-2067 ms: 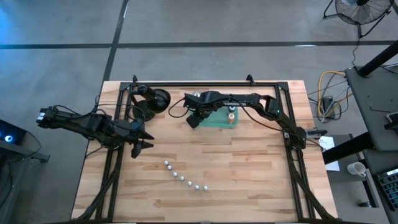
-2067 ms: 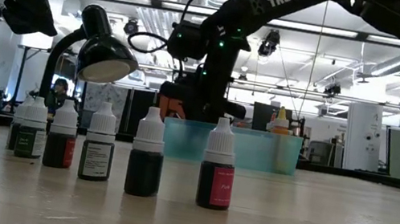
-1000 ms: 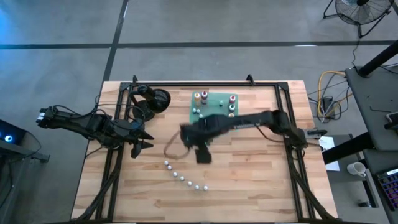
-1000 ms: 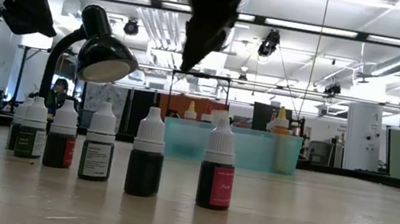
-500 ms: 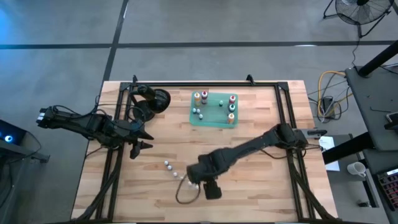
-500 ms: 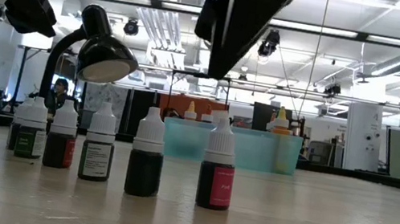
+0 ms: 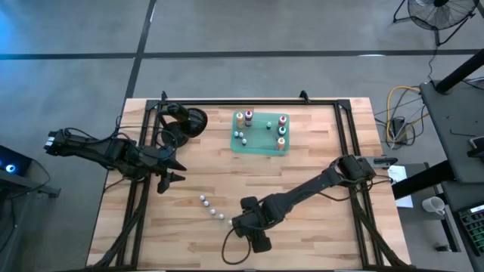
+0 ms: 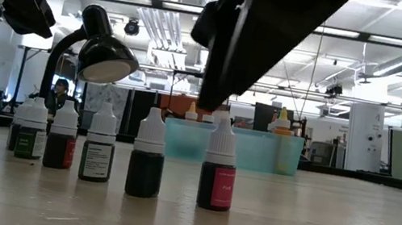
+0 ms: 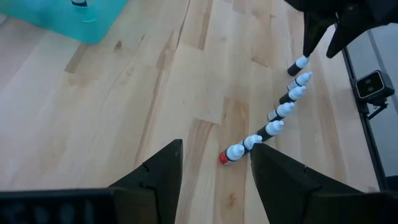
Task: Pick & Place food coloring
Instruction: Put the small pink food coloring bottle into the green bin
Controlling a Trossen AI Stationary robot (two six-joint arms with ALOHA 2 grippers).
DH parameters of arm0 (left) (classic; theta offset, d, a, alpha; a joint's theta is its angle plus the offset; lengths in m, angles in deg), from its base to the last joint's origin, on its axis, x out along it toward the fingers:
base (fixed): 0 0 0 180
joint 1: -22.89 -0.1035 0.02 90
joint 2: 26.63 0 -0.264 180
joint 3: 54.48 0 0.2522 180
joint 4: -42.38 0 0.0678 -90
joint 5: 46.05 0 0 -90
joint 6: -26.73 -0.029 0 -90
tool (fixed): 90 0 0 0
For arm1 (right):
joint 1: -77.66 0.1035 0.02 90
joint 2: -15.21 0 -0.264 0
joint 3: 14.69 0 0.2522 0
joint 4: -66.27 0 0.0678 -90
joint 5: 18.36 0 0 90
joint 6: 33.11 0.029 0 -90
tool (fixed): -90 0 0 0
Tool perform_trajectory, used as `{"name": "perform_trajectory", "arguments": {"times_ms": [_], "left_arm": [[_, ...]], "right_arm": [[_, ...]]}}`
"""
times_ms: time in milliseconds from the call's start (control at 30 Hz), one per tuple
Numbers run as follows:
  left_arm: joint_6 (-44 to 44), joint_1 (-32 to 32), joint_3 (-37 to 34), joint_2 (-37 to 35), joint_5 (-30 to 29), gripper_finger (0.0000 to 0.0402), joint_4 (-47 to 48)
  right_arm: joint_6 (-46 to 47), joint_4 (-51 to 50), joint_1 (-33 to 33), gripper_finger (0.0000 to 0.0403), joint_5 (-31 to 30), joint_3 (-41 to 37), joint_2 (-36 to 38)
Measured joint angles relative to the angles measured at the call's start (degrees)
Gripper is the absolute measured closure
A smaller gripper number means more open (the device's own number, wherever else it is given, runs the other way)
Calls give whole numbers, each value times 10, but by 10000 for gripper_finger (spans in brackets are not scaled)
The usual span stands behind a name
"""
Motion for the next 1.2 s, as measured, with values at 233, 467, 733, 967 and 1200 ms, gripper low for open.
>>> {"name": "perform_trajectory", "arguments": {"times_ms": [233,467,733,967,1200], "left_arm": [[0,0,0,0,0,239,2],[0,0,0,0,-1,239,2],[3,0,0,0,-3,239,7],[3,0,0,0,-9,239,7],[3,0,0,0,-14,239,7]], "right_arm": [[33,24,4,199,-9,-29,0],[26,44,6,199,-30,-52,0],[26,64,6,200,-37,-60,0],[26,64,6,215,-37,-68,0],[25,64,6,251,-37,-69,0]]}}
